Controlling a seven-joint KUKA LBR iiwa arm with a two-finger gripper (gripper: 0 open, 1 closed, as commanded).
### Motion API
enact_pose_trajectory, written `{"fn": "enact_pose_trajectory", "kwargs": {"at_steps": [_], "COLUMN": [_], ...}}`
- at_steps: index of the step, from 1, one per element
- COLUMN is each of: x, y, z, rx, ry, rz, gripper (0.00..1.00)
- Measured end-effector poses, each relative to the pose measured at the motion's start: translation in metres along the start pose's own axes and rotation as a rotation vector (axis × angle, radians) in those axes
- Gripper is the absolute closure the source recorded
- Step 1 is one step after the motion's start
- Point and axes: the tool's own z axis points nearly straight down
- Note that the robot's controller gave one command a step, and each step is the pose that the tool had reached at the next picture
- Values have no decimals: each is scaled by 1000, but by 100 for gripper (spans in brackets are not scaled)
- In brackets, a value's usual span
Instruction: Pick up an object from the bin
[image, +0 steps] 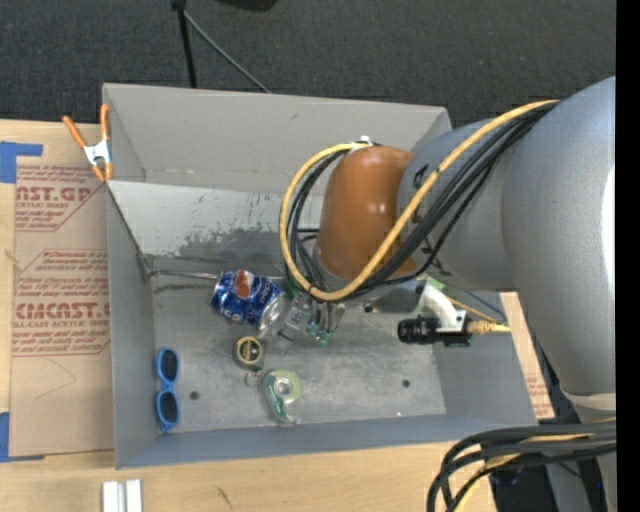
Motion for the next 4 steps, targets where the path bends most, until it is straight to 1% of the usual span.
{"fn": "enact_pose_trajectory", "kwargs": {"at_steps": [1,2,3,4], "x": [-26,-19,-15,-35], "y": [19,0,-20,-18], "z": [-95,27,-1,-18], "rx": [-8,4,-1,-3], "ry": [-9,5,0,-2], "rz": [-106,152,148,143], "gripper": [100,100,100,100]}}
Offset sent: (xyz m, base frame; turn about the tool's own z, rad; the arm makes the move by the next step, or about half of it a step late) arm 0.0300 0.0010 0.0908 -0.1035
